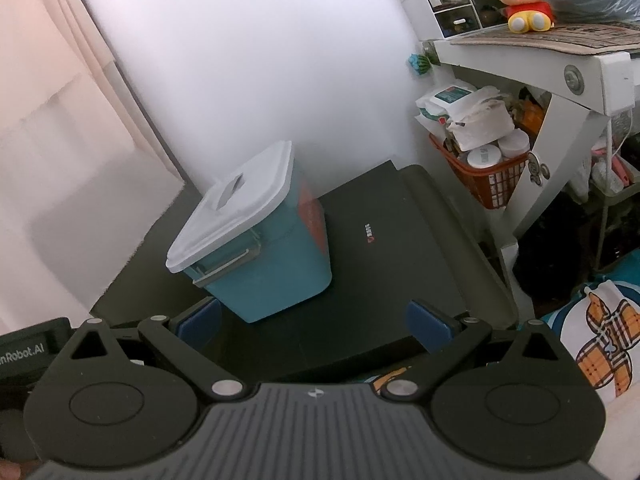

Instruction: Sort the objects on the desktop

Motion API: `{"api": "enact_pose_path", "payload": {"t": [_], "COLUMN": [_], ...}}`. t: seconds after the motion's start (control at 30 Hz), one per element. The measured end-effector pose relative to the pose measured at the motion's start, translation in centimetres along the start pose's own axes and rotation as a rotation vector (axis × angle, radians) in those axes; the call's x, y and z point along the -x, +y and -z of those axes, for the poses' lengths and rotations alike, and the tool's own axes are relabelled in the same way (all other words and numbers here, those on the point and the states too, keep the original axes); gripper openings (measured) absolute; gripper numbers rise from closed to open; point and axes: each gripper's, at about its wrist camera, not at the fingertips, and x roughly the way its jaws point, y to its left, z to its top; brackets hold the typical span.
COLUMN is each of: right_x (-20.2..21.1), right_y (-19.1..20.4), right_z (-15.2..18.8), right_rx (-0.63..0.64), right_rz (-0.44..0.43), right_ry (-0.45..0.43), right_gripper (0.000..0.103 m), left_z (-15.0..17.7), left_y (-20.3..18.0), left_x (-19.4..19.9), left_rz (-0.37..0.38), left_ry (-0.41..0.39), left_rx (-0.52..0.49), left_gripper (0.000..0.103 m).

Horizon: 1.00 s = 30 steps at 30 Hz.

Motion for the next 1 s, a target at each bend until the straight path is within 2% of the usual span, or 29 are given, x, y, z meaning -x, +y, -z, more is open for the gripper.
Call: {"api": "enact_pose_path", "payload": {"t": [0.63, 1.0], "right_x": [-0.8, -2.4], "right_y": [0.6, 1.5], "right_z": [0.3, 1.1], "right_rx": [0.063, 0.165], "right_rz": [0.036, 0.139], "right_ry": [0.031, 0.083], "right_gripper": [0.101, 0.101], "left_z": [0.2, 0.2], "left_y": [1.2, 1.5], "left_x": [-1.7, -4.1], "left_rz": [0.0, 0.011], "left_ry": [0.023, 0.052], "left_rx": [-0.024, -0.081], "left_gripper": [0.098, 0.098]}}
